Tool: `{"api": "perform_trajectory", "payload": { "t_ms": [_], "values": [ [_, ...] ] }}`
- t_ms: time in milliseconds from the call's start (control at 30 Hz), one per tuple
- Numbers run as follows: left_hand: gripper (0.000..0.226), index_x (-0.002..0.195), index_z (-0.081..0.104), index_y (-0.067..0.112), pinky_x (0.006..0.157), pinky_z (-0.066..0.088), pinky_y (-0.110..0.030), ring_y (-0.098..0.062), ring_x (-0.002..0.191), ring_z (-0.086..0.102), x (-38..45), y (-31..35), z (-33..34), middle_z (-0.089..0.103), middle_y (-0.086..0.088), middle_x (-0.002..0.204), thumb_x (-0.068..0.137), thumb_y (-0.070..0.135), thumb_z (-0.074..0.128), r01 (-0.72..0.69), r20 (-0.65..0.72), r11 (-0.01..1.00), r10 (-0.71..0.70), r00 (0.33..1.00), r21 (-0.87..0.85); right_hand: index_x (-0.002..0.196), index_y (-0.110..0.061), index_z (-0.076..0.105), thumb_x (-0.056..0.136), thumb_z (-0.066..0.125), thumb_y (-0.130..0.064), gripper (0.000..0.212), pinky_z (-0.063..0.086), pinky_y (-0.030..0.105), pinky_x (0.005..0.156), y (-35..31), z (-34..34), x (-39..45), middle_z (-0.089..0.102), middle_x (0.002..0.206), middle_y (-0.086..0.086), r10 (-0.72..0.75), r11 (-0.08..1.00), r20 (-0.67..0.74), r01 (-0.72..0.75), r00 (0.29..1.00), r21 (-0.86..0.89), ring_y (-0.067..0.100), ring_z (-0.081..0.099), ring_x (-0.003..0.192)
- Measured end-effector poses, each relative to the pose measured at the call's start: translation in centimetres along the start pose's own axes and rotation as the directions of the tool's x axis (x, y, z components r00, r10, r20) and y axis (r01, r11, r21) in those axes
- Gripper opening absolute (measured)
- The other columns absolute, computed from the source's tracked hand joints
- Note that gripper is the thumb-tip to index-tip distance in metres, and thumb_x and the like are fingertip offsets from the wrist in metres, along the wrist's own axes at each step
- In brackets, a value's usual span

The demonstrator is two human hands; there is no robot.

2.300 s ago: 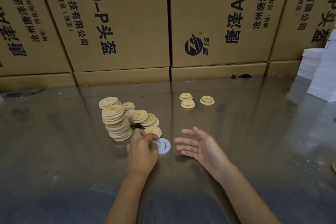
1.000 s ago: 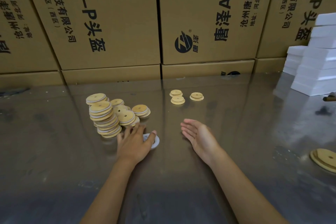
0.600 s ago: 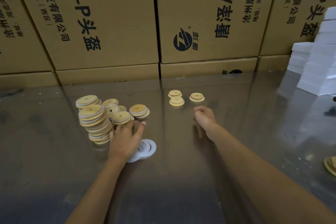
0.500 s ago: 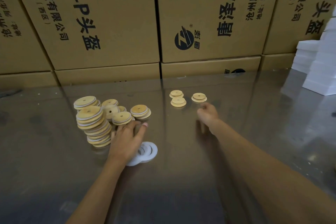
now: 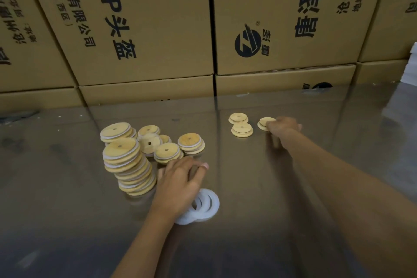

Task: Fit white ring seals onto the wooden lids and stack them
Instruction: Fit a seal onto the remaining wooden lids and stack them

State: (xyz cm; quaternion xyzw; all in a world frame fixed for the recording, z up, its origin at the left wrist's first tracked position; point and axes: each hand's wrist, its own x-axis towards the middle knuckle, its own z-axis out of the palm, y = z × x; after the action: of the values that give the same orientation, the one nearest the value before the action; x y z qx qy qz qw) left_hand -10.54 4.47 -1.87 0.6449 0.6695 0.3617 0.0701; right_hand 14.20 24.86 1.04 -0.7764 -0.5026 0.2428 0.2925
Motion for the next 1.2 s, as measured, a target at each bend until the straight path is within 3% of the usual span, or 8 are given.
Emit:
{"api": "perform_trajectory", "payload": {
  "t_ms": [200,333,500,600,767,867,1033,1200],
  "values": [
    [0.020,0.100,0.062,0.039,0.090,0.016,-0.027,-0.001,0.117,0.039,0.1,0.1,0.1,0.047,0.032,0.107,0.091,0.050,0.047,-0.005,0.025,0.998,0.003,1.000,0.065,0.110,-0.034,0.058,0.087,0.065,-0.037,0.024,0.026,0.034,0.102,0.8,0.5,-1.3,0.060,0.121,-0.001,-0.087,0.987,-0.025,0.089,0.996,0.137,0.023,0.038,0.132],
    [0.021,0.104,0.061,0.039,0.092,0.020,-0.028,-0.005,0.118,0.041,0.0,0.2,-0.1,0.050,0.030,0.113,0.091,0.049,0.049,-0.016,0.036,0.994,0.012,0.999,0.110,0.110,-0.036,0.051,0.085,0.071,-0.031,0.032,0.024,0.032,0.095,1.5,0.2,-3.2,0.058,0.096,-0.010,-0.154,0.950,-0.018,0.153,0.988,0.272,0.022,0.046,0.123],
    [0.014,0.099,0.065,0.040,0.092,0.018,-0.028,-0.005,0.121,0.041,-0.1,0.5,-0.7,0.051,0.032,0.115,0.091,0.039,0.053,0.011,0.076,0.999,-0.014,0.997,0.044,0.111,-0.038,0.057,0.085,0.069,-0.031,0.030,0.031,0.027,0.095,2.7,-1.2,-6.8,0.061,0.110,-0.005,-0.180,0.942,0.100,0.142,0.979,0.306,0.027,0.043,0.128],
    [0.017,0.083,0.069,0.042,0.109,0.027,-0.038,-0.005,0.123,0.048,-0.4,0.7,-1.5,0.060,0.024,0.120,0.089,0.028,0.061,0.015,0.118,0.997,-0.006,0.993,-0.078,0.104,-0.038,0.057,0.085,0.070,-0.032,0.023,0.037,0.036,0.109,3.7,-1.6,-9.5,0.065,0.111,-0.005,-0.234,0.931,0.131,0.183,0.963,0.315,0.026,0.049,0.125],
    [0.014,0.077,0.074,0.034,0.111,0.034,-0.040,-0.004,0.122,0.051,-2.1,0.9,-3.0,0.061,0.016,0.124,0.078,0.021,0.069,0.065,0.261,0.971,-0.004,0.965,-0.229,0.103,-0.036,0.058,0.085,0.070,-0.031,0.022,0.041,0.045,0.108,5.3,-1.8,-13.3,0.068,0.112,-0.004,-0.288,0.910,0.150,0.222,0.946,0.349,0.028,0.054,0.122],
    [0.018,0.076,0.073,0.031,0.107,0.038,-0.033,-0.003,0.119,0.052,-2.9,1.4,-3.2,0.062,0.014,0.124,0.072,0.013,0.070,0.094,0.267,0.968,-0.030,0.963,-0.232,0.102,-0.033,0.060,0.085,0.072,-0.031,0.021,0.043,0.047,0.106,5.8,-2.1,-15.2,0.069,0.111,-0.002,-0.310,0.900,0.165,0.232,0.936,0.369,0.029,0.056,0.119],
    [0.024,0.079,0.074,0.019,0.090,0.050,-0.025,-0.009,0.103,0.065,-3.4,1.7,-3.0,0.071,0.003,0.104,0.077,-0.005,0.071,0.159,0.207,0.871,-0.068,0.976,-0.465,0.100,-0.030,0.065,0.083,0.075,-0.026,0.020,0.048,0.043,0.101,6.9,-2.4,-18.9,0.072,0.103,-0.004,-0.323,0.877,0.191,0.218,0.927,0.428,0.023,0.063,0.108],
    [0.024,0.079,0.075,0.024,0.064,0.048,-0.012,-0.011,0.075,0.062,-3.7,1.9,-2.8,0.072,-0.002,0.081,0.081,0.000,0.071,0.189,0.081,0.845,-0.171,0.982,-0.501,0.112,-0.017,0.066,0.092,0.067,-0.014,0.021,0.050,0.016,0.067,6.4,-2.6,-21.9,0.073,0.102,0.001,-0.320,0.773,0.278,0.081,0.906,0.629,0.014,0.067,0.081]
  ]
}}
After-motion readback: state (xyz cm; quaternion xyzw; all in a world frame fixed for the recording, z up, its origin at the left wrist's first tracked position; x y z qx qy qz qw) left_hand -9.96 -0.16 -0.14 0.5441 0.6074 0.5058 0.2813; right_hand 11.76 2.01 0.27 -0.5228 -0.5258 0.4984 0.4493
